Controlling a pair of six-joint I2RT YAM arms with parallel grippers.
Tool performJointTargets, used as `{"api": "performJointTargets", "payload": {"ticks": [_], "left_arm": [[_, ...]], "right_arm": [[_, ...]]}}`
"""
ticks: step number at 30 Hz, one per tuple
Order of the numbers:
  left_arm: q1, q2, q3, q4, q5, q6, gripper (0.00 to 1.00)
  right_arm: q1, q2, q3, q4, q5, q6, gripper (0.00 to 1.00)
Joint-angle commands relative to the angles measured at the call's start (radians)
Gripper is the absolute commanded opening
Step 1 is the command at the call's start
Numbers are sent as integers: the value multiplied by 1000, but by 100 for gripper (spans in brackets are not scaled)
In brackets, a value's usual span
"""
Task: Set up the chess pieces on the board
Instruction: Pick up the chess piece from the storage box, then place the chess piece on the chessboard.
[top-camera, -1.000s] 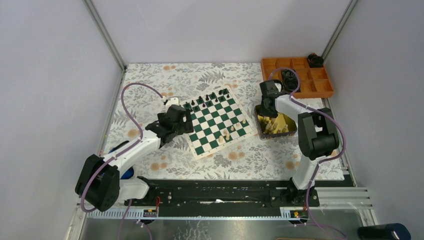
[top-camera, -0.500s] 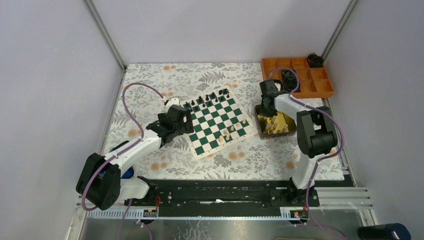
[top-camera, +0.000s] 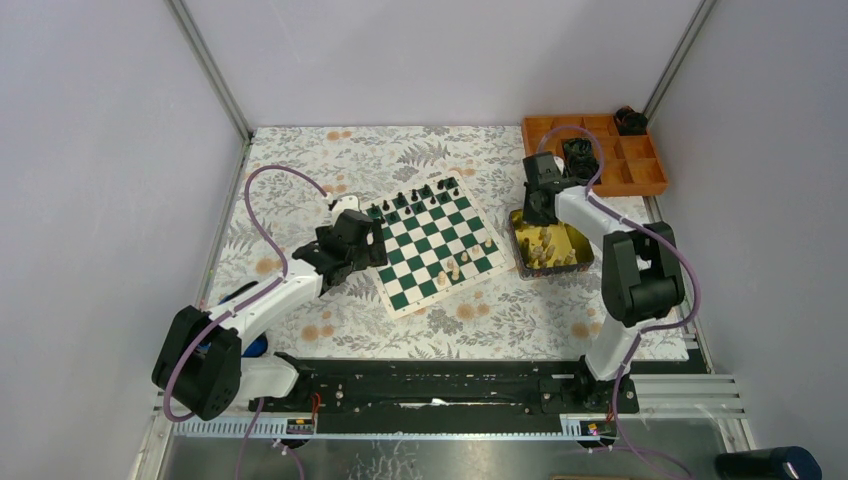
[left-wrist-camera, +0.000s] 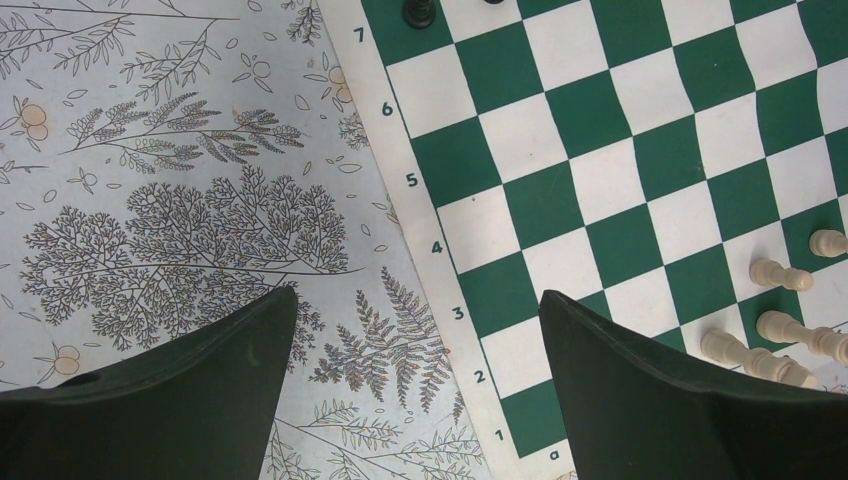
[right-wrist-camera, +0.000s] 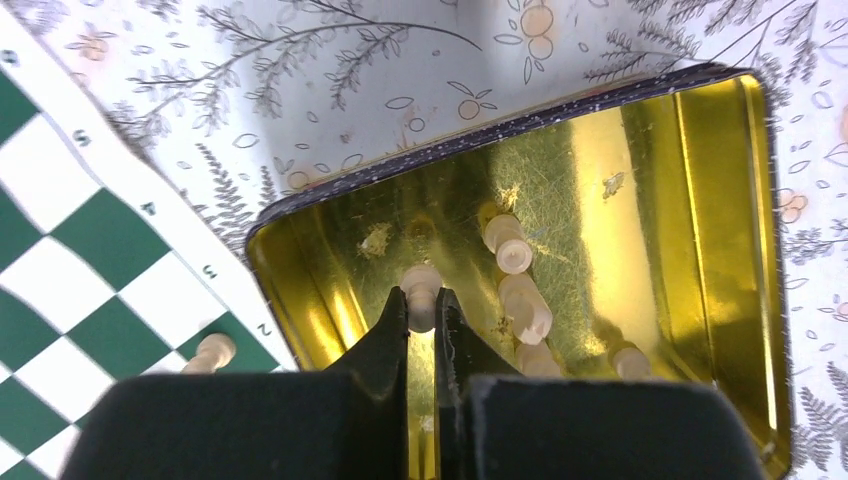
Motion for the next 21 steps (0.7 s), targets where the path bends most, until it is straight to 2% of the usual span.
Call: {"api": "performJointTargets", "payload": {"ticks": [1, 6, 21], "left_arm": [[-4, -4, 23, 49, -9, 18, 99], [-4, -16, 20, 49, -14, 15, 99], [-4, -69, 9, 46, -24, -4, 99]], "right_arm": [[33, -101, 71, -33, -12, -34, 0], [102, -109, 142, -84, -47, -66, 0], [370, 46, 357, -264, -177, -130, 0]]}}
